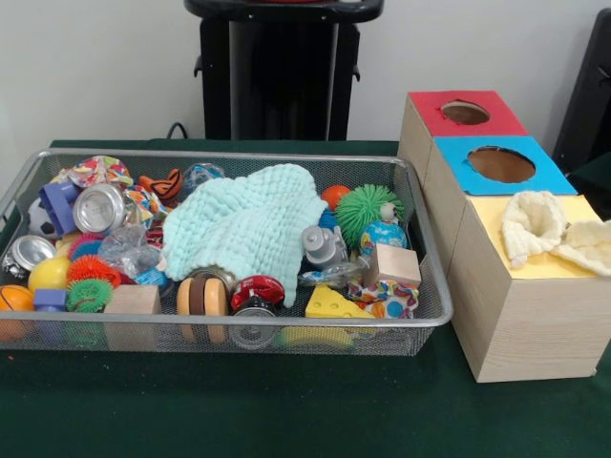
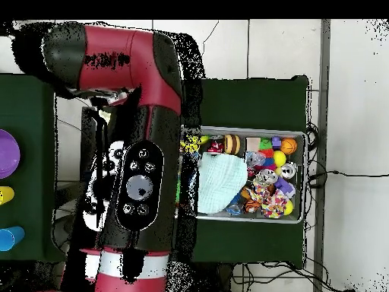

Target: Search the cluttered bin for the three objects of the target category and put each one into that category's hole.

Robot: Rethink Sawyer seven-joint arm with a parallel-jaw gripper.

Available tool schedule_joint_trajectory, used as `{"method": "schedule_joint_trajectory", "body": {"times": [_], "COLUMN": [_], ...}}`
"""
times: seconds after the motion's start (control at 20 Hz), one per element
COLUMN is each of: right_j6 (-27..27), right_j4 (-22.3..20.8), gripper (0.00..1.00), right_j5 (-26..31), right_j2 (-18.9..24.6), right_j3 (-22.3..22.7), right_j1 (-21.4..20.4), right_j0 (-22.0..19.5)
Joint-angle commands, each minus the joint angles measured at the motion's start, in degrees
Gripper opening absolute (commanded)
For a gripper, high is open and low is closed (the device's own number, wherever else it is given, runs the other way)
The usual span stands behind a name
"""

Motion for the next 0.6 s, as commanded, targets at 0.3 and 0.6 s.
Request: {"method": "schedule_joint_trajectory", "body": {"times": [0.3, 0.6], "right_j6": [5.66, 3.92], "right_j4": [-1.03, -1.28], "gripper": [0.0, 0.0], "right_j5": [-3.23, -6.59], "right_j2": [4.61, 5.32], "right_j3": [17.52, 20.3], "right_j1": [-4.0, -4.52], "right_j0": [1.33, 1.19]}}
